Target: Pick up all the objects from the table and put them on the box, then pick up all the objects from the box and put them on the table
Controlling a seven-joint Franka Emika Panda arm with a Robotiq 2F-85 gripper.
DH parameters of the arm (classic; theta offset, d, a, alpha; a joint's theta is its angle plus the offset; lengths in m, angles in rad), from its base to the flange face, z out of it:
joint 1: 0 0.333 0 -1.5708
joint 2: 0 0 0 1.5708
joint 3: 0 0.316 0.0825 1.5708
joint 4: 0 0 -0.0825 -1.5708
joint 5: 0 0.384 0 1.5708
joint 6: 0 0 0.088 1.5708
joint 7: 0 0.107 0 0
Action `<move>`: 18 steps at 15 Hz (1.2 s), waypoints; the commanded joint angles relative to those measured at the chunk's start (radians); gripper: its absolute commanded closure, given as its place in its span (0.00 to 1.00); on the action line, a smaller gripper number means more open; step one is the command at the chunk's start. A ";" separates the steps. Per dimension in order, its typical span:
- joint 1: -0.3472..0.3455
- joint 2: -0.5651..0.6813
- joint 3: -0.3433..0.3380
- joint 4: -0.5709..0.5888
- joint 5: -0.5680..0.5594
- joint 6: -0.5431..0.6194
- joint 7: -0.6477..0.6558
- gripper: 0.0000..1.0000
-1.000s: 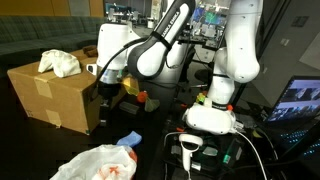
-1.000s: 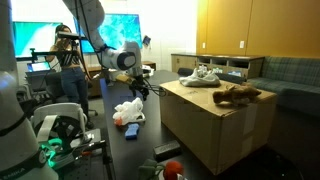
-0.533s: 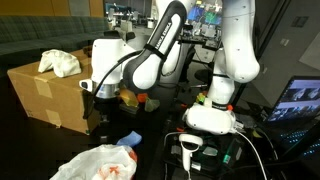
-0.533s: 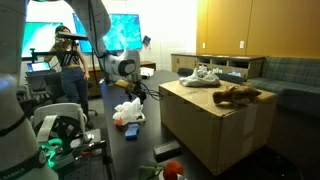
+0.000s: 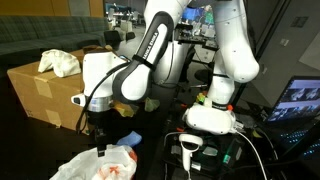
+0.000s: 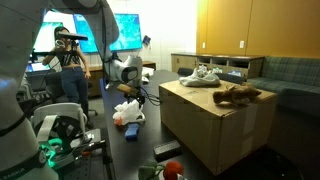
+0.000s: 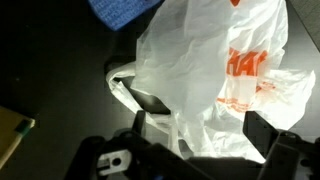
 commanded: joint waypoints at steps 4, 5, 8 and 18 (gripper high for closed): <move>-0.029 0.167 0.010 0.146 -0.002 -0.066 -0.099 0.00; -0.030 0.182 0.007 0.154 -0.006 -0.076 -0.106 0.00; -0.021 0.221 -0.012 0.184 -0.024 -0.105 -0.109 0.00; -0.022 0.282 -0.053 0.236 -0.077 -0.078 -0.146 0.80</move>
